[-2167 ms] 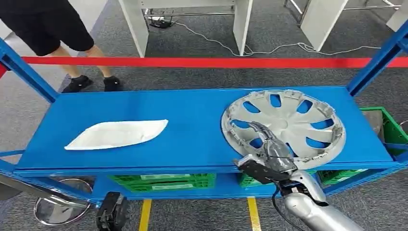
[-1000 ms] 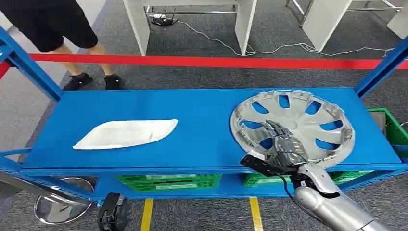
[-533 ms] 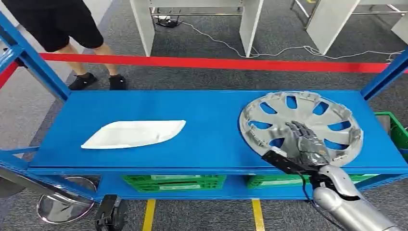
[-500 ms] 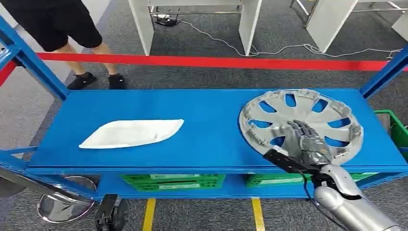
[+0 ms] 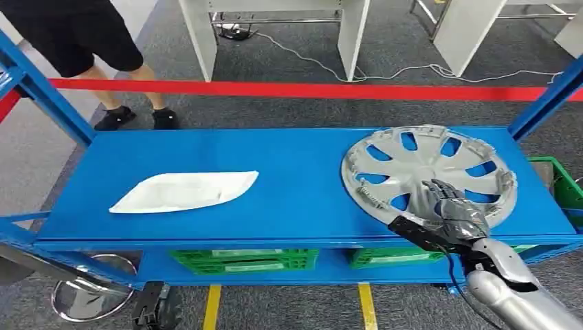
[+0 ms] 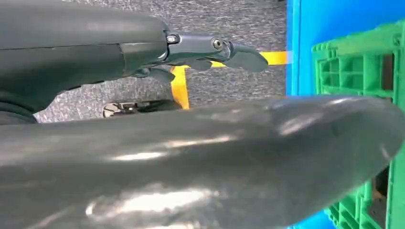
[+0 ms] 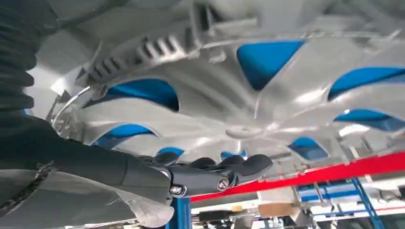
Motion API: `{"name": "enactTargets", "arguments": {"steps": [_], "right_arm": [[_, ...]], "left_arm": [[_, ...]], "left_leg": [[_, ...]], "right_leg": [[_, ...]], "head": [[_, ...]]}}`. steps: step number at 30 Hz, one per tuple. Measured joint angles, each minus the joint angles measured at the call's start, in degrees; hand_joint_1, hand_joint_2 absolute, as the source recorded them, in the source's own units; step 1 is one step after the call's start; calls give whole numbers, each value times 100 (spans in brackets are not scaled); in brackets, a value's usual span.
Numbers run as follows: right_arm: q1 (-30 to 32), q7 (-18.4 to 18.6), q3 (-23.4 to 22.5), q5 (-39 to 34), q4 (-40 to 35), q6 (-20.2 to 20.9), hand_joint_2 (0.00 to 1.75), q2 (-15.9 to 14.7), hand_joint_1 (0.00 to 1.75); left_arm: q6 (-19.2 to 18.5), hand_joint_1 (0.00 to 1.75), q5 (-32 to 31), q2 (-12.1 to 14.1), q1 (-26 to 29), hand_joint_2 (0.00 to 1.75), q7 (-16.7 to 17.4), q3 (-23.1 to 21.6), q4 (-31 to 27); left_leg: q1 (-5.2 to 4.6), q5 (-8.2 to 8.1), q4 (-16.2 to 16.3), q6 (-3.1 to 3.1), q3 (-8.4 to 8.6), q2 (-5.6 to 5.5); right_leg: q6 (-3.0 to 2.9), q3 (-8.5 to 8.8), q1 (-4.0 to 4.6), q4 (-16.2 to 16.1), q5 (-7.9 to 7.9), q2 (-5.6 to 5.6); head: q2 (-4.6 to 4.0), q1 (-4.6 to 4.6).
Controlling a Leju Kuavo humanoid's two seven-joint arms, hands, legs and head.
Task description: Take the parts from the cabinet and place them on the table.
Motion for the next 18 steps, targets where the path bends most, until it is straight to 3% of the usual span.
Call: {"name": "enactTargets", "arguments": {"steps": [2,3,4,6,7,8,9,10,12,13,14,15,16,18], "right_arm": [[24,37,-39,-28,-52,116,175,-85,0],[52,57,-50,-46,-74,179,175,-149,0],[74,68,-59,-57,-96,243,175,-212,0],[98,98,-63,-66,-109,317,175,-282,0],[122,109,-63,-70,-116,351,175,-312,0],[145,118,-63,-72,-118,398,175,-332,0],[160,127,-61,-76,-120,439,175,-358,0],[138,142,-61,-74,-127,505,175,-393,0],[85,164,-50,-79,-140,647,175,-472,0],[47,162,-37,-98,-142,708,175,-498,0],[19,162,-20,-111,-166,756,175,-522,5],[10,162,-4,-120,-173,787,175,-533,108],[5,161,2,-133,-177,824,175,-548,175],[-42,159,33,-201,-197,931,175,-599,175]], "left_arm": [[-2,0,24,15,11,0,-2,0,7],[-2,0,37,13,10,0,-2,2,9],[-18,0,44,13,1,0,-4,2,9],[-35,0,52,7,19,0,-4,2,11],[-37,0,68,4,33,0,-4,2,17],[-44,0,68,2,45,0,-4,2,24],[-48,0,79,0,53,0,-4,2,28],[-55,0,85,0,54,0,-4,4,33],[-68,0,87,-22,52,0,-4,2,35],[-77,0,92,-22,52,0,-4,4,37],[-85,0,92,-26,54,0,-4,2,37],[-87,0,92,-26,60,0,-4,2,39],[-92,0,94,-28,66,0,-4,2,42],[-103,0,103,-26,66,0,-4,2,48]], "left_leg": [[4,28,-51,82,14,0],[37,65,-98,134,41,9],[38,74,-102,166,34,7],[28,76,-100,176,17,8],[23,76,-96,178,8,10],[18,75,-94,178,7,11],[18,75,-93,178,10,11],[19,72,-91,175,17,11],[22,53,-73,146,37,8],[-11,36,-54,116,26,4],[-23,36,-27,88,5,-1],[-17,51,-40,63,8,3],[-4,62,-48,39,16,3],[16,-2,-6,-23,17,5]], "right_leg": [[81,29,-9,-39,12,-5],[101,-30,-29,19,-61,0],[111,-146,-24,273,-252,-3],[138,-575,-26,1183,-672,-2],[155,-797,-25,1626,-826,-2],[159,-901,-26,1819,-839,-5],[160,-863,-28,1723,-709,-5],[155,-676,-28,1333,-453,-6],[144,-115,-37,234,39,-20],[134,17,-22,17,-71,-16],[79,53,-12,-19,-39,10],[64,44,-1,-11,-32,10],[35,44,17,0,-33,14],[-59,67,-27,-46,14,9]], "head": [[0,-4],[0,-7],[0,13],[0,39],[0,37],[0,37],[0,35],[0,37],[0,42],[0,35],[0,26],[0,24],[2,33],[0,37]]}}
